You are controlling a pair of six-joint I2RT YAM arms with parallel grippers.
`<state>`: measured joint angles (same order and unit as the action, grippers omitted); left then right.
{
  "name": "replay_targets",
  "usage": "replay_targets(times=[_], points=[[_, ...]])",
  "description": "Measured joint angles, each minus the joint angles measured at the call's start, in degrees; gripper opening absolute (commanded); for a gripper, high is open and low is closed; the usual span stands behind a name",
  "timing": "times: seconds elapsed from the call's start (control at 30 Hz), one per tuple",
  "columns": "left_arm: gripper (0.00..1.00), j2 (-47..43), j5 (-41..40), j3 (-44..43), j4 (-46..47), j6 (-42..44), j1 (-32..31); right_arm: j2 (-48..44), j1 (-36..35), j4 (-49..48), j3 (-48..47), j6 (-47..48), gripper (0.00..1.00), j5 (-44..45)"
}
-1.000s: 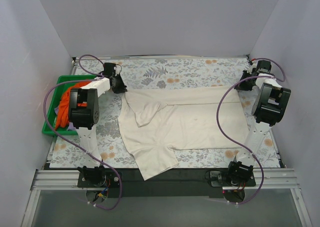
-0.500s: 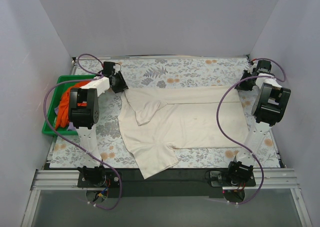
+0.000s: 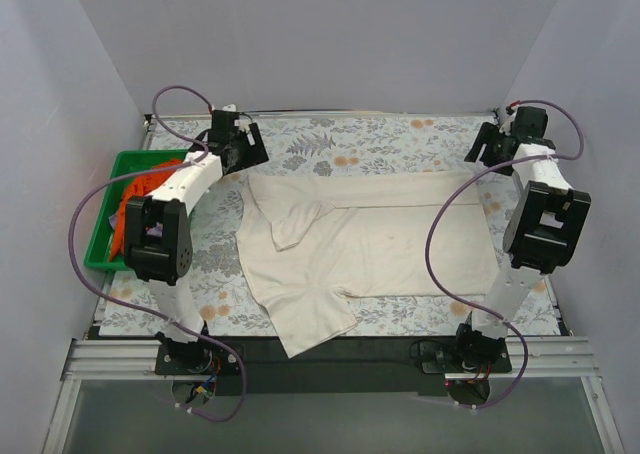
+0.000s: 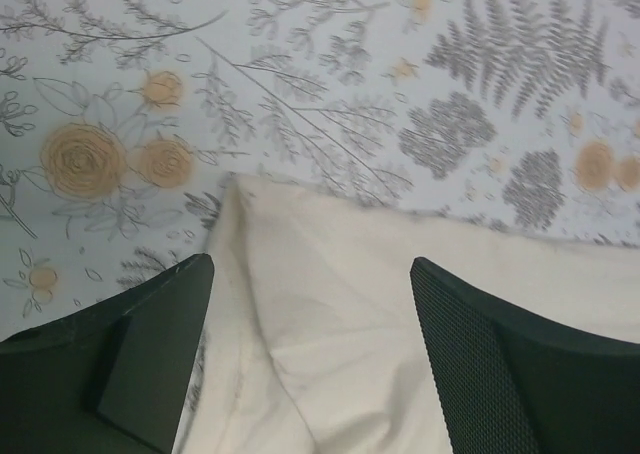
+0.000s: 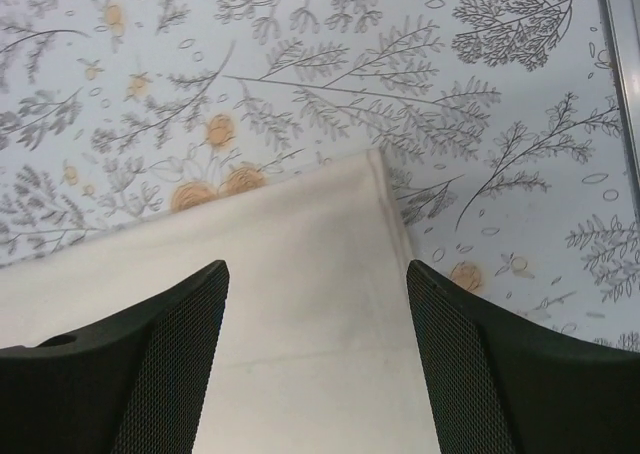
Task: Fold and stack the t-shirts
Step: Fold the tshirt
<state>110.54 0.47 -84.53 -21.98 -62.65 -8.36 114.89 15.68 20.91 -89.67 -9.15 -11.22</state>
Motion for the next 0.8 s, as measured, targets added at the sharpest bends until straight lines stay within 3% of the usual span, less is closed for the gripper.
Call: replay_targets(times=[0.2, 0.23, 0.43, 0.57, 0.8], points=[[0.58, -11.3, -4.8, 4.4, -0.8, 4.5, -14.1, -13.0, -7.0, 1.2, 6.1, -0.9, 0.61, 4.0], [0.51, -12.5, -5.7, 5.6, -0.8, 5.2, -17.3, -14.7, -8.5, 1.3, 7.1, -1.0, 0.60, 4.1], [0.31, -12.5, -9.9, 11.3, -2.8, 10.1, -33.4, -22.0, -17.4, 2.1, 16.5, -1.3, 0.59, 3.2], [0.25, -9.3, -11.7, 11.8, -3.0, 12.9, -37.3, -24.5, -20.3, 2.8, 22.5, -1.6, 0.59, 1.8], [0.20, -4.0, -14.6, 11.8, -2.8, 15.4, -36.7, -28.9, -20.8, 3.4, 28.5, -2.2, 0.59, 1.2]])
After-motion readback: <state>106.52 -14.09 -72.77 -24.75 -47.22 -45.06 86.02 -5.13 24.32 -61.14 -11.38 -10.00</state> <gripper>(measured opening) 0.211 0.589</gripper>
